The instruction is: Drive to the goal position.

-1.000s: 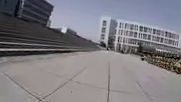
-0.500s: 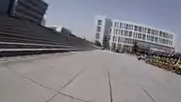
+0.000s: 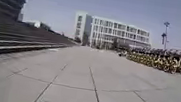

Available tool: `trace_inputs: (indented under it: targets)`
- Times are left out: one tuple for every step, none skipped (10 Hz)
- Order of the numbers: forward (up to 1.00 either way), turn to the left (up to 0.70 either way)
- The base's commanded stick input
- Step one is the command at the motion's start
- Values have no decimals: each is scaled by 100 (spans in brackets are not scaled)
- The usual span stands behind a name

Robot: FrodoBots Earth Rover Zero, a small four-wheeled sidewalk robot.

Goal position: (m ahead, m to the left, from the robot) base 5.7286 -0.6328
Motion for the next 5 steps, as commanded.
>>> trace_inputs:
  targets:
    - [100,1]
    - [100,1]
    - [100,1]
    - [100,1]
    - [100,2]
